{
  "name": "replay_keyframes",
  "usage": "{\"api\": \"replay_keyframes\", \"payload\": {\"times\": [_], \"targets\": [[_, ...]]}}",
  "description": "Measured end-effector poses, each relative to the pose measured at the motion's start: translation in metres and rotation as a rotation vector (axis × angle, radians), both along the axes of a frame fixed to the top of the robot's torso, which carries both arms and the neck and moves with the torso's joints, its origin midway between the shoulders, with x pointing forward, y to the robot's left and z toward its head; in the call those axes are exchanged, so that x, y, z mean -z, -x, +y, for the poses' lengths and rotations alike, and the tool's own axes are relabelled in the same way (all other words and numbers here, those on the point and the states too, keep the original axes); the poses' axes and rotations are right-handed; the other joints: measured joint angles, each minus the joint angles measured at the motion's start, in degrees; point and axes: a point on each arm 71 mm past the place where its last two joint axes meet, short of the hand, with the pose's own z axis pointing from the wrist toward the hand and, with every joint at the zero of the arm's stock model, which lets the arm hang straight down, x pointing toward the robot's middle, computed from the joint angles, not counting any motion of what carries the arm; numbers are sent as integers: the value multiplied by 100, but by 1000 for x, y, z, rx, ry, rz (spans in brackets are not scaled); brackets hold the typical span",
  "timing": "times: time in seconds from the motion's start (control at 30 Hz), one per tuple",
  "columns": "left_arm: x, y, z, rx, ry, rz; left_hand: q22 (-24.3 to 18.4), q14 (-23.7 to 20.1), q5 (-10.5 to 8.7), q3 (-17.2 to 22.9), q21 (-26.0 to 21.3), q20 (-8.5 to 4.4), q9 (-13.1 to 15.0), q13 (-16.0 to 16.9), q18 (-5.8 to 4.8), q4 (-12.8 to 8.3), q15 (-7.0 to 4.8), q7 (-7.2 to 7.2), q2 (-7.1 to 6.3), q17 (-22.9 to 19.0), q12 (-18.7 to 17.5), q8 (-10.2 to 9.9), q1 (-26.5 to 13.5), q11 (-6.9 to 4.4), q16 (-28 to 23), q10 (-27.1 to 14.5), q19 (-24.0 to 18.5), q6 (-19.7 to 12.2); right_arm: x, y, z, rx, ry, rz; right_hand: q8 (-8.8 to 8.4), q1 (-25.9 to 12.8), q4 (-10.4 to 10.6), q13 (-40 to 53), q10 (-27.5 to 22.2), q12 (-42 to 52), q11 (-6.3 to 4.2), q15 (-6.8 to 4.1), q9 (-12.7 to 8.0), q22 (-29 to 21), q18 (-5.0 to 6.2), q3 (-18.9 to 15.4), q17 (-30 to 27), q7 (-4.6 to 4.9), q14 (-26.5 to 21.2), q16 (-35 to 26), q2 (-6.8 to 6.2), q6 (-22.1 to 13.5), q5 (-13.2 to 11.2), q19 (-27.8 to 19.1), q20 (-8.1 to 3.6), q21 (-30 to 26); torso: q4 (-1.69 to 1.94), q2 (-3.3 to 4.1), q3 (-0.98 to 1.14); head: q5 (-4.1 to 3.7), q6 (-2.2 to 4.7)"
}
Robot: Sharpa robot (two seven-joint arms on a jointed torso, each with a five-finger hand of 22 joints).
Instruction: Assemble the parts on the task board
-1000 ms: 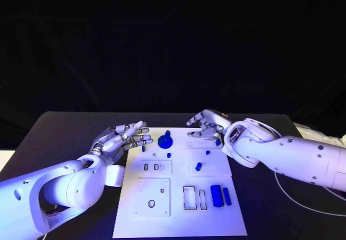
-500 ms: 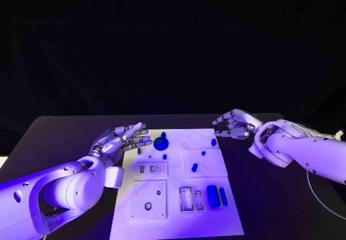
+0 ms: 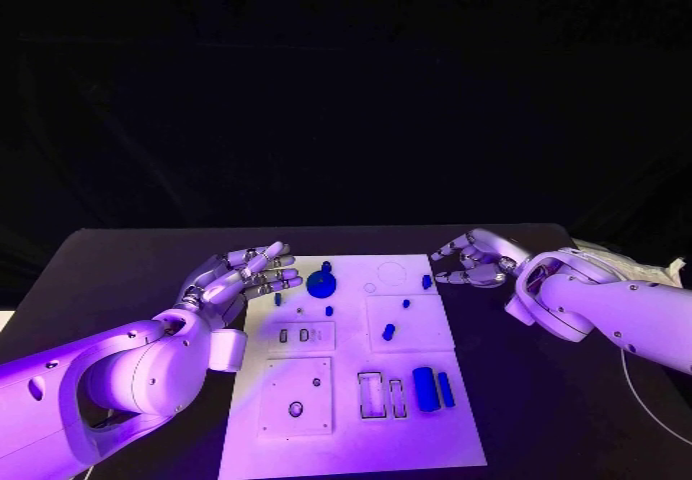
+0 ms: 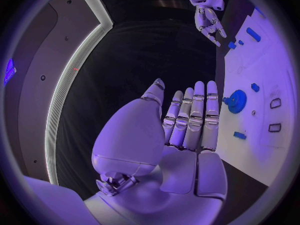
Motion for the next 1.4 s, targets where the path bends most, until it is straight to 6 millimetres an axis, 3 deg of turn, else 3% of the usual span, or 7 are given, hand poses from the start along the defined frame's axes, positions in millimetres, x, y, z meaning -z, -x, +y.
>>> {"api": "replay_keyframes", "payload": {"times": [0.4, 0.97, 1.23, 1.4], "targets": [[0, 0, -1, 3, 1, 0, 0, 0, 0, 0, 0, 0, 0, -5, 0, 0, 0, 0, 0, 0, 0, 0, 0, 0, 0, 0, 0, 0, 12, -5, 9, -14, 18, 15, 0, 0, -15, -1, 0, 0, 0, 0, 0, -1, 1, -16, -1, 0, 0, 0, 0, 0, 0, 0, 0, 0, 15, -5, -10, 26, -20], [0, 0, 0, 1, 1, 0, -5, 0, 0, 0, 0, -21, 0, -4, 0, 0, 0, 0, 0, 8, 0, 0, 0, 0, 0, 0, 21, 0, 22, -5, 17, -40, 49, 30, 0, 1, -15, -2, 0, 0, 0, 0, 1, 3, 1, -16, -2, -12, 0, 0, 1, 115, -50, 0, 0, 0, 7, -8, -10, 59, -46], [0, 0, 0, 2, 1, 1, -4, 0, 0, 0, 0, -20, 0, -4, 0, 0, 0, 0, 0, 7, 0, 0, 0, 0, 0, 0, 21, 0, 24, -7, 16, -39, 65, 30, 92, 92, -39, -1, 52, 100, -52, -23, 34, 3, 1, 43, -2, -86, 23, 0, 145, 413, -227, 0, 0, 0, 10, -8, -3, 66, -47], [0, 0, 0, 2, 0, 1, -4, 0, 0, 0, 0, -20, 0, -3, 0, 0, 0, 0, 0, 7, 0, 0, 0, 0, 0, 0, 21, 0, 25, -8, 17, -41, 77, 29, 132, 80, -54, -1, 72, 120, -72, -43, 39, 2, 2, 73, -2, -110, 1, 0, 161, 479, -259, 0, 0, 22, 12, -8, -3, 76, -59]]}}
